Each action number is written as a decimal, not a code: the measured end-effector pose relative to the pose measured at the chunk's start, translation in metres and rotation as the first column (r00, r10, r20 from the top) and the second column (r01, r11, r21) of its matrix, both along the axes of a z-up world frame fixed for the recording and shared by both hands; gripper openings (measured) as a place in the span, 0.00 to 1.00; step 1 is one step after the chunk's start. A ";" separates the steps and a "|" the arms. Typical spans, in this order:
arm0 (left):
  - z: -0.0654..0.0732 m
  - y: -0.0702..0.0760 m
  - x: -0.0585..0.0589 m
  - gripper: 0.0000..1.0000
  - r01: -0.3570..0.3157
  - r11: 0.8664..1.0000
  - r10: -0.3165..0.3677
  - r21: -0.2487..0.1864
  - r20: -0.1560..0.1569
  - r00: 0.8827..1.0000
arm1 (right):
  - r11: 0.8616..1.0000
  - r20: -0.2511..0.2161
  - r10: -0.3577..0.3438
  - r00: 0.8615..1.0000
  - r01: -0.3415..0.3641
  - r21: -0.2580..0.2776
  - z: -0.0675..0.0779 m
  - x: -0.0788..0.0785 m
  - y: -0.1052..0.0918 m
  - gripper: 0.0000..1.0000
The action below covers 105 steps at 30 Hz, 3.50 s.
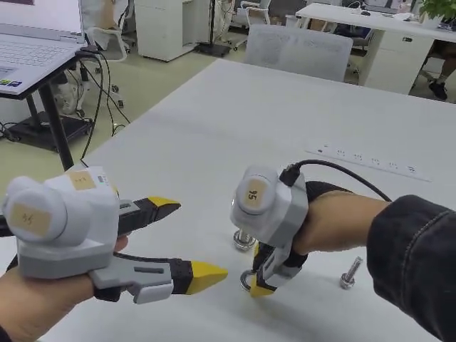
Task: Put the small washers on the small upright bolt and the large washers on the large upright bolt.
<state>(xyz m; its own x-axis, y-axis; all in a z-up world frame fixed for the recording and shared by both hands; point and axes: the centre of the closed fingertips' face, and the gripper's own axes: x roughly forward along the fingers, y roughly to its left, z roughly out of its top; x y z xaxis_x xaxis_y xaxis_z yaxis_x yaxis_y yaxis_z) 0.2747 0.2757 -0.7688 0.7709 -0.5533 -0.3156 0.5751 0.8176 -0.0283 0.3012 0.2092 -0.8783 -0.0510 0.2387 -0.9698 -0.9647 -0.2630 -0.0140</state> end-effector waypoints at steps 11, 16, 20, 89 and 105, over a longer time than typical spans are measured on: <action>0.001 -0.001 0.000 0.73 0.006 1.000 -0.006 0.003 0.004 1.000 | 1.000 -0.003 -0.014 1.000 0.014 0.008 0.000 -0.001 0.000 0.23; 0.002 -0.001 -0.001 0.73 0.004 1.000 -0.004 0.003 0.005 1.000 | 1.000 -0.003 -0.014 1.000 0.014 0.005 0.000 -0.001 -0.001 0.23; 0.002 -0.001 -0.001 0.73 0.001 1.000 -0.001 0.000 0.005 1.000 | 1.000 0.002 -0.019 1.000 0.019 0.003 0.001 0.001 -0.003 0.23; -0.003 -0.007 0.004 0.73 0.036 0.999 -0.035 0.008 -0.008 0.999 | 0.996 0.101 0.003 0.995 -0.012 0.088 0.085 0.051 0.034 0.23; -0.006 -0.004 0.005 0.73 0.026 1.000 -0.026 0.004 -0.014 1.000 | 0.998 0.081 0.000 0.997 -0.005 0.066 0.072 0.054 0.036 0.23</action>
<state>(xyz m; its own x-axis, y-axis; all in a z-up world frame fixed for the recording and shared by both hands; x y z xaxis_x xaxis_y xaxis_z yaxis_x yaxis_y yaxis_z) 0.2796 0.2722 -0.7753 0.7519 -0.5714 -0.3287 0.5955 0.8027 -0.0333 0.3552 0.2451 -0.8067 0.0263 0.3024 -0.9528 -0.9591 -0.2612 -0.1094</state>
